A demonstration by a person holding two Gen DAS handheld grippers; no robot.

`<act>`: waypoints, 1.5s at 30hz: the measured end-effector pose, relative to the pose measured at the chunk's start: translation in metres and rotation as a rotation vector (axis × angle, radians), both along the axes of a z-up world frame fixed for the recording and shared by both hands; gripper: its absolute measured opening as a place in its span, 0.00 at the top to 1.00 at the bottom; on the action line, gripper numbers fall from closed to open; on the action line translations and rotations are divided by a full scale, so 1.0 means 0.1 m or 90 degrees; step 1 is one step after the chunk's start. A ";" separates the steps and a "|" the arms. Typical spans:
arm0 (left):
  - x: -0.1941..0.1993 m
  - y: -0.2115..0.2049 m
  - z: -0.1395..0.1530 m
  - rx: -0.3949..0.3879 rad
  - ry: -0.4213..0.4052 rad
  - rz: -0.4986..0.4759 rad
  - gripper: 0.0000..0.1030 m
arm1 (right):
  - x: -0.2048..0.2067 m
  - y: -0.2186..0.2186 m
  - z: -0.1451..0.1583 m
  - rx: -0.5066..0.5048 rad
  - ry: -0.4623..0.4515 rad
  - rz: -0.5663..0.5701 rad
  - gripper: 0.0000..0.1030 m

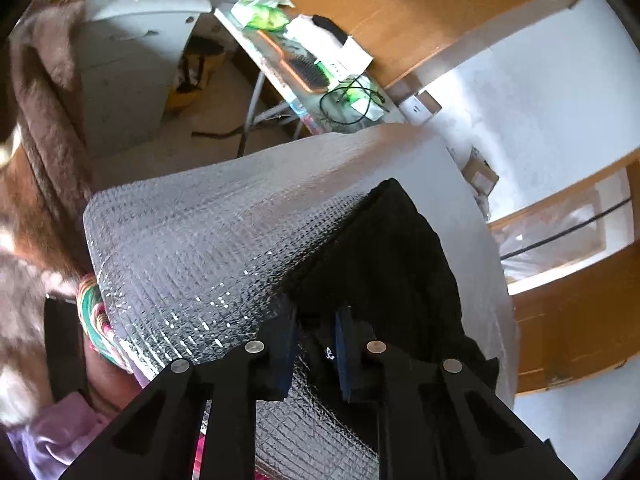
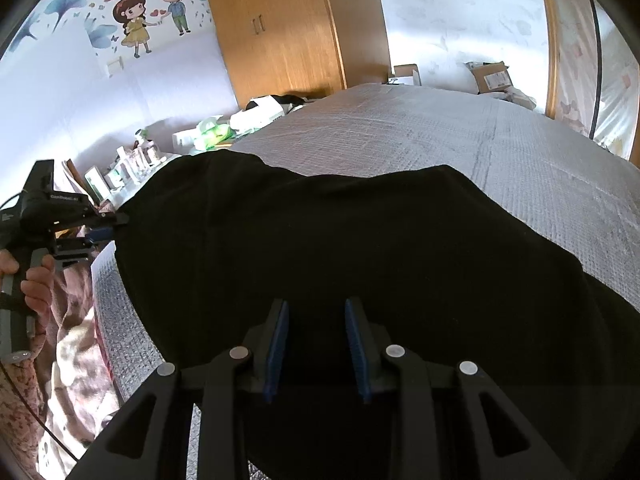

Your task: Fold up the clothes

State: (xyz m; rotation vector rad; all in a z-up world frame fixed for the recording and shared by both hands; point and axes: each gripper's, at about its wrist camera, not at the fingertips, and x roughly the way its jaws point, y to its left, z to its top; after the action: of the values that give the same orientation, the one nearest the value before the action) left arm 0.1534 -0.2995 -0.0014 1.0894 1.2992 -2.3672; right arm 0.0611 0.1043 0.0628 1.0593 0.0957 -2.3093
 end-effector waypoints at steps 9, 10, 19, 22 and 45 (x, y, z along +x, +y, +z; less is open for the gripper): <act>0.01 0.01 -0.04 0.003 0.001 -0.009 0.79 | 0.03 -0.05 0.00 0.026 0.013 -0.001 0.71; 0.01 0.02 -0.04 0.000 0.001 -0.011 0.79 | 0.04 -0.08 0.00 0.034 0.018 -0.003 0.71; 0.00 -0.03 -0.08 0.016 0.010 -0.018 0.77 | 0.07 -0.22 0.08 0.059 0.033 -0.022 0.71; 0.00 -0.03 -0.09 0.020 0.013 -0.017 0.76 | 0.08 -0.32 0.13 0.054 0.041 -0.017 0.71; -0.02 0.12 0.10 -0.036 0.062 -0.025 0.80 | 0.27 -0.79 -0.02 0.073 0.055 0.033 0.71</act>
State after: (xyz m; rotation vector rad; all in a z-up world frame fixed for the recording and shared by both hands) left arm 0.1517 -0.2877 0.0081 1.0043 1.2443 -2.4975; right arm 0.0880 0.0256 0.0610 1.0007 0.2886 -2.3253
